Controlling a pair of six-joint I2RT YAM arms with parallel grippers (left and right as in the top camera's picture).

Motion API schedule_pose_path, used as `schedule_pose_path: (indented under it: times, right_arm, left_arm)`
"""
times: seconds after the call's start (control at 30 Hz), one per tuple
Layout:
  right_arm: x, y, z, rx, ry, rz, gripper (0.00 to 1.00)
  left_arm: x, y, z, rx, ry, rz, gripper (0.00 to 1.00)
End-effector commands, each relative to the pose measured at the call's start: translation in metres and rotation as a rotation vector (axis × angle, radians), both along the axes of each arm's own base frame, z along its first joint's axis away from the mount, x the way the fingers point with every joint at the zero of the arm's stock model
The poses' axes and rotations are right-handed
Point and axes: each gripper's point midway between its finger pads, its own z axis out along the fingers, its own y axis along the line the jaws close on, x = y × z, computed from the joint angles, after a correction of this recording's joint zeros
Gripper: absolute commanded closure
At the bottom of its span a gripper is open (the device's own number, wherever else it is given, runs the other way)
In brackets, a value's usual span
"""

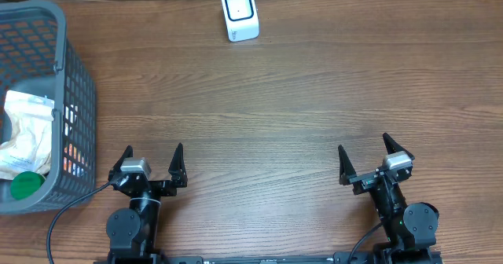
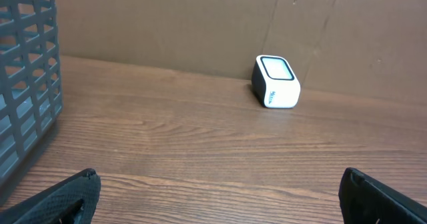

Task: Scan the item barcode

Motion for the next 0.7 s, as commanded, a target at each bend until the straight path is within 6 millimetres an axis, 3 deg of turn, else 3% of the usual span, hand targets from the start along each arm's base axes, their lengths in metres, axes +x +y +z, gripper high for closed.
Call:
schedule_pose_path:
  times: [0.0,0.67]
  right_arm:
    - [0.0007,-0.0032,-0.0017,0.004,-0.004,-0.018,0.00]
    - [0.0007,-0.0032,-0.0017,0.004,-0.004,-0.018,0.00]
  left_arm:
    - [-0.0002,-0.0012,-0.0006,0.019,-0.006,-0.006,0.00]
    - [-0.0002,-0.0012,-0.0006,0.020,-0.006,-0.007,0.00]
